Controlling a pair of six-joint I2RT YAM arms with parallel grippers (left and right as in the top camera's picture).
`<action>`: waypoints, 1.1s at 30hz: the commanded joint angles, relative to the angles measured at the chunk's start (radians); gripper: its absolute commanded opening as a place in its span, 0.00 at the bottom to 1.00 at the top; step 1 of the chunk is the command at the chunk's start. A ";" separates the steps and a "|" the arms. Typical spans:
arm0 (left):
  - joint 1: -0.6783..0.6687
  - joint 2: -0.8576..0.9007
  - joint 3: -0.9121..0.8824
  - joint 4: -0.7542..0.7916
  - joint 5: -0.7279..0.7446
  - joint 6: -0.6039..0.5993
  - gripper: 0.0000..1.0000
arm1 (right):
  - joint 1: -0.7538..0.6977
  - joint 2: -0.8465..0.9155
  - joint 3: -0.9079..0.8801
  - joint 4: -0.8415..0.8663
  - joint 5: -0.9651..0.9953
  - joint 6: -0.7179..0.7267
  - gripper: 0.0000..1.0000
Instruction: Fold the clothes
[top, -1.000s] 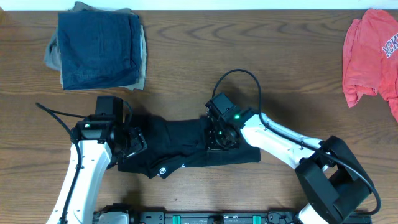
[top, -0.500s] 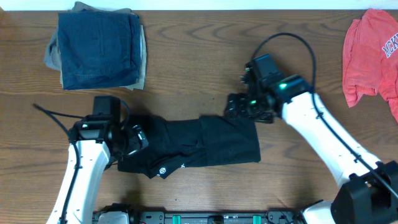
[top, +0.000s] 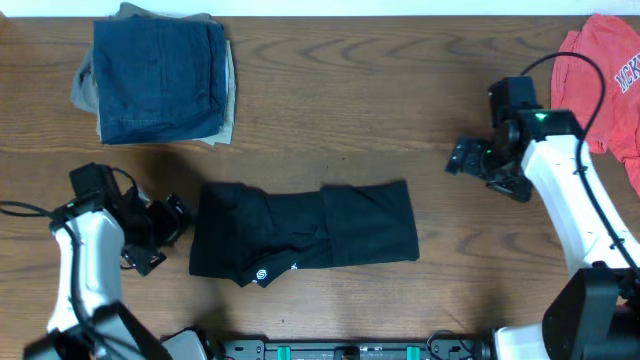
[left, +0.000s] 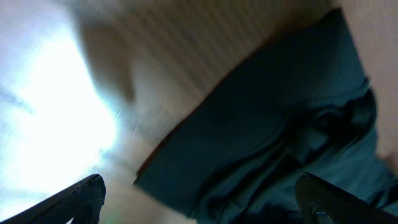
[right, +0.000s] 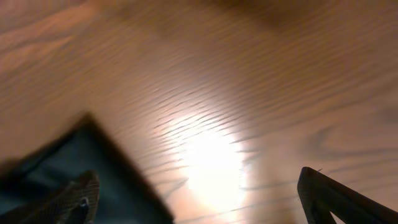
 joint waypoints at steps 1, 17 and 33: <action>0.040 0.092 -0.002 0.035 0.134 0.060 0.98 | -0.052 -0.001 0.004 -0.003 0.109 -0.007 0.99; 0.046 0.311 0.006 0.188 0.166 0.190 0.98 | -0.082 -0.001 0.004 -0.003 0.103 -0.007 0.99; -0.176 0.311 -0.004 0.081 0.195 0.199 0.94 | -0.082 -0.001 0.004 -0.003 0.103 -0.007 0.99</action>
